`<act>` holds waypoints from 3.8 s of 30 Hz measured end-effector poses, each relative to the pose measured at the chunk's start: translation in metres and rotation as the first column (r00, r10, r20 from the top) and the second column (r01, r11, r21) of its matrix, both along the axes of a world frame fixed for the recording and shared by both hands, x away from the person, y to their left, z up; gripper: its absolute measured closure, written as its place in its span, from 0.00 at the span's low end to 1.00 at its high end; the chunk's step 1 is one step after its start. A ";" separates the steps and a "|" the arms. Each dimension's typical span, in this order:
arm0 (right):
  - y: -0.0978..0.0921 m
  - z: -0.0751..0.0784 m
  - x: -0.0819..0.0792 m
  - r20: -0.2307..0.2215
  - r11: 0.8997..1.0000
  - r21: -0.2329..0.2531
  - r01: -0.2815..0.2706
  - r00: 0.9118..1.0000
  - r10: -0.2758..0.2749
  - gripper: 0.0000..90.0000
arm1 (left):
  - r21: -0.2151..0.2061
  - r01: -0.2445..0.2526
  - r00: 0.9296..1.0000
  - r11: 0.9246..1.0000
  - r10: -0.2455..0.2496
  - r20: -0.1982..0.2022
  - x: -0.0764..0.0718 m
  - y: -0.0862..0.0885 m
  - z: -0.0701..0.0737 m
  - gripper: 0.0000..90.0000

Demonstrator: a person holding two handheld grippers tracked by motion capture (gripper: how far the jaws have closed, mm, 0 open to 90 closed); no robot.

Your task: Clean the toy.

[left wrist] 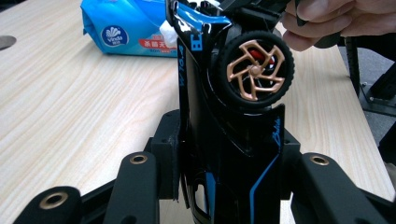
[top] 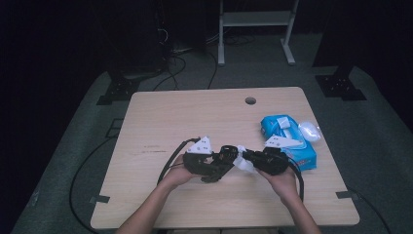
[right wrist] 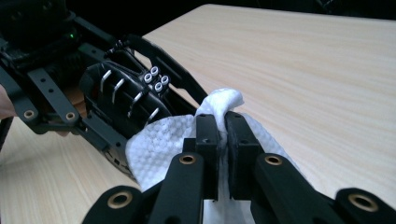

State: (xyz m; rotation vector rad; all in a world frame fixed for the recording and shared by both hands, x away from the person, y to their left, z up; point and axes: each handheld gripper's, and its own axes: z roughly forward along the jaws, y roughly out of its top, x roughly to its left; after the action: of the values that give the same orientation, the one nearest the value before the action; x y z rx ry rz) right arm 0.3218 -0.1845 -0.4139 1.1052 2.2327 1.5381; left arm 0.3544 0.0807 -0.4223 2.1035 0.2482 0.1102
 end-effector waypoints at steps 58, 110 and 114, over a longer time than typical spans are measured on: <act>0.024 0.012 -0.012 0.068 0.999 -0.010 -0.049 0.996 0.049 0.94 | 0.200 0.034 0.998 0.979 -0.023 -0.054 0.013 -0.024 -0.007 0.63; 0.029 -0.024 -0.008 -0.051 0.997 -0.046 -0.063 0.997 0.061 0.94 | 0.061 -0.056 0.980 0.997 0.067 -0.187 0.016 0.043 -0.004 0.54; 0.029 -0.024 -0.008 -0.053 0.997 -0.046 -0.064 0.997 0.062 0.94 | 0.057 -0.063 0.977 0.996 0.073 -0.202 0.016 0.043 -0.006 0.53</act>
State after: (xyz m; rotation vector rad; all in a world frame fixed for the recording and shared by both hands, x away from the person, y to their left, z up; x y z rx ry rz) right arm 0.3140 -0.1560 -0.4382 1.0825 2.3465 1.4876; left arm 0.3707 0.1238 -0.4283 2.1579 0.4442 -0.0600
